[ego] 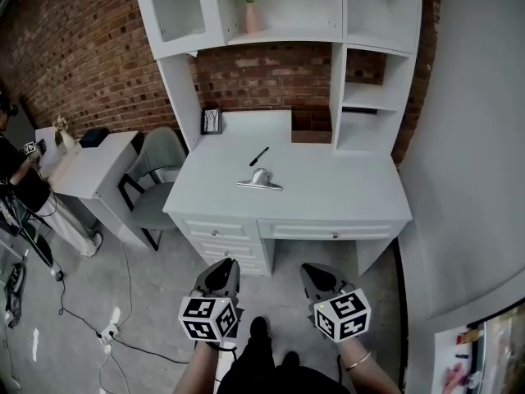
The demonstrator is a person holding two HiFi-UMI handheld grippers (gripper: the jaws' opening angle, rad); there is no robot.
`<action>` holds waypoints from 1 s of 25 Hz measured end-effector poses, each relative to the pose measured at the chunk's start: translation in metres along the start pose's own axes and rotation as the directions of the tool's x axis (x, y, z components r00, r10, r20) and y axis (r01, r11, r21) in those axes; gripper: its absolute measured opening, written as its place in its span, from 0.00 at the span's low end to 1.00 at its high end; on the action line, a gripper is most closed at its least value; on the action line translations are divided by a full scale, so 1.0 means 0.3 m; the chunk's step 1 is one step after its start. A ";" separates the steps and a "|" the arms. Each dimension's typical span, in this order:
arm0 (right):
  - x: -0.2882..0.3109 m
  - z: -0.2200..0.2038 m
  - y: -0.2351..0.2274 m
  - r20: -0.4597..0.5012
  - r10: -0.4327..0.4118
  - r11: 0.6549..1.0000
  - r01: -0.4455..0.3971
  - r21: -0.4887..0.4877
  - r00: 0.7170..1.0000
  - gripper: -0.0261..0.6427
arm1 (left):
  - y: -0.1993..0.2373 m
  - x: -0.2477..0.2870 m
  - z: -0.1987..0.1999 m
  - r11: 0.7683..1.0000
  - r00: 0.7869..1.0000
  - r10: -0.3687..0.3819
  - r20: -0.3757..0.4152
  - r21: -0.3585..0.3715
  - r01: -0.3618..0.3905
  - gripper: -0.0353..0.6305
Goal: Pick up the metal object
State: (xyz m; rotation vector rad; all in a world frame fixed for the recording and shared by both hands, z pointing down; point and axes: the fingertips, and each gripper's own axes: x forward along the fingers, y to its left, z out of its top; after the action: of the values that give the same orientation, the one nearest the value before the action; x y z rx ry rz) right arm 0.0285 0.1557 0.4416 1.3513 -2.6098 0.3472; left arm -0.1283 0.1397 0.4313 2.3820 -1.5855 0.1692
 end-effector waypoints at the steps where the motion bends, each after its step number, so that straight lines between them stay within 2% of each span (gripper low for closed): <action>1: 0.010 0.002 -0.008 0.000 -0.001 1.000 0.001 0.005 1.000 0.05 | 0.008 0.012 0.004 1.000 1.000 0.001 -0.001 0.000 -0.001 0.10; 11: 0.220 0.038 -0.101 -0.019 -0.026 0.999 0.027 0.020 0.999 0.05 | 0.152 0.229 0.027 0.999 0.999 -0.031 -0.013 -0.015 0.031 0.19; 25: 0.694 0.104 -0.284 -0.094 -0.106 0.991 0.113 0.076 0.990 0.05 | 0.438 0.735 0.051 0.995 0.984 -0.099 -0.146 -0.039 0.094 0.29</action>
State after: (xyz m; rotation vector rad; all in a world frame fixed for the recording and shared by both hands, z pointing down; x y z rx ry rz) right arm -0.0219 -0.0627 0.4777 1.4624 -2.4613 0.4896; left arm -0.1632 -0.1077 0.4924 2.3563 -1.3933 0.2907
